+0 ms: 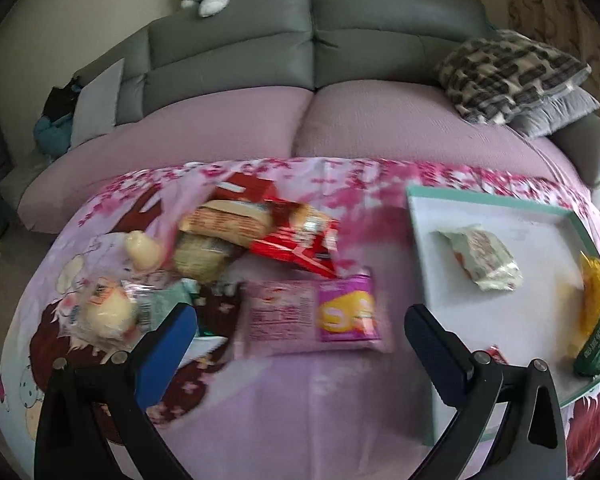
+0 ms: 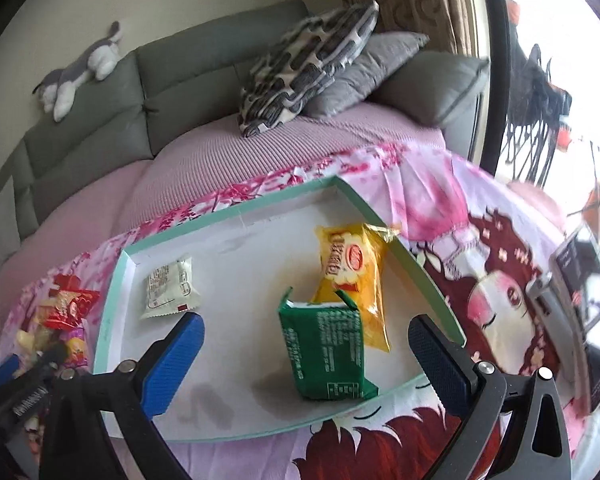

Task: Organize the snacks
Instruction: 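Lift both open tools away from the tray, then grasp the clear round bun packet with the left tool while the right tool grasps the pink swiss roll packet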

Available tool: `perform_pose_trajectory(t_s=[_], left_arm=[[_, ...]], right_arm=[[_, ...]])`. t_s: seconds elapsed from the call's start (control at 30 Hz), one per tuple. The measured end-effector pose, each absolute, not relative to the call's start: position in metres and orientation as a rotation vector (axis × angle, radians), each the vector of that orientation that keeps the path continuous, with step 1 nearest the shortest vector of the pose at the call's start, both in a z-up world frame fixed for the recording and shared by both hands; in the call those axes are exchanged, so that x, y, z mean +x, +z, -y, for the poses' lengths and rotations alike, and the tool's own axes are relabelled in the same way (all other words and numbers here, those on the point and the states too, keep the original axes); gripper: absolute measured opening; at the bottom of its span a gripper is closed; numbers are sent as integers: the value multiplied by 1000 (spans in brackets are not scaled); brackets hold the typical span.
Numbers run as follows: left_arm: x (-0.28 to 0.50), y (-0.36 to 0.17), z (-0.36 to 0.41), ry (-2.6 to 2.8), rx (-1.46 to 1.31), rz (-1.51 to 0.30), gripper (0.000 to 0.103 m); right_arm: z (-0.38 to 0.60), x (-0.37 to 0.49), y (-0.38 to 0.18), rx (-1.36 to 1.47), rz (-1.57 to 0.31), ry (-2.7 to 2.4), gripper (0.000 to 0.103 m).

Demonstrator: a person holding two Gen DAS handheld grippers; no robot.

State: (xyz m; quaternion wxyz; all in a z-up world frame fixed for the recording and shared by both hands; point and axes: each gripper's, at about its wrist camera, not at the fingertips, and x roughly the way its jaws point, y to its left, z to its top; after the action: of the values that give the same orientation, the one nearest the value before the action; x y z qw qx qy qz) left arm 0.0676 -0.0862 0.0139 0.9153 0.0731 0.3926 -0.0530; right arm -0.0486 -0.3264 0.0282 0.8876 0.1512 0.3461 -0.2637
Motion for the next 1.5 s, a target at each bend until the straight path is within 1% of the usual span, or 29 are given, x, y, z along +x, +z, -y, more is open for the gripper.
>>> perform_pose_trajectory(t_s=[0.2,0.5,1.07,1.27,1.5], left_arm=[[79,22,37,-19,120,-808,103],[79,36,-32,97,87,-785,103],[76,31,-159,323,-48,-803,103],[75,31,-176,337,-66,-796,103],[86,26,-165,232,-122,-783,103]], right_arm=[[309,-37,29,284,-734,-547,103],[259,-14,34,187,-735,-496,103],[134,32,26,56,-734,-229,103],[95,43,19,22,-734,-129,103],[80,53,5,-9,-750,-97,103]])
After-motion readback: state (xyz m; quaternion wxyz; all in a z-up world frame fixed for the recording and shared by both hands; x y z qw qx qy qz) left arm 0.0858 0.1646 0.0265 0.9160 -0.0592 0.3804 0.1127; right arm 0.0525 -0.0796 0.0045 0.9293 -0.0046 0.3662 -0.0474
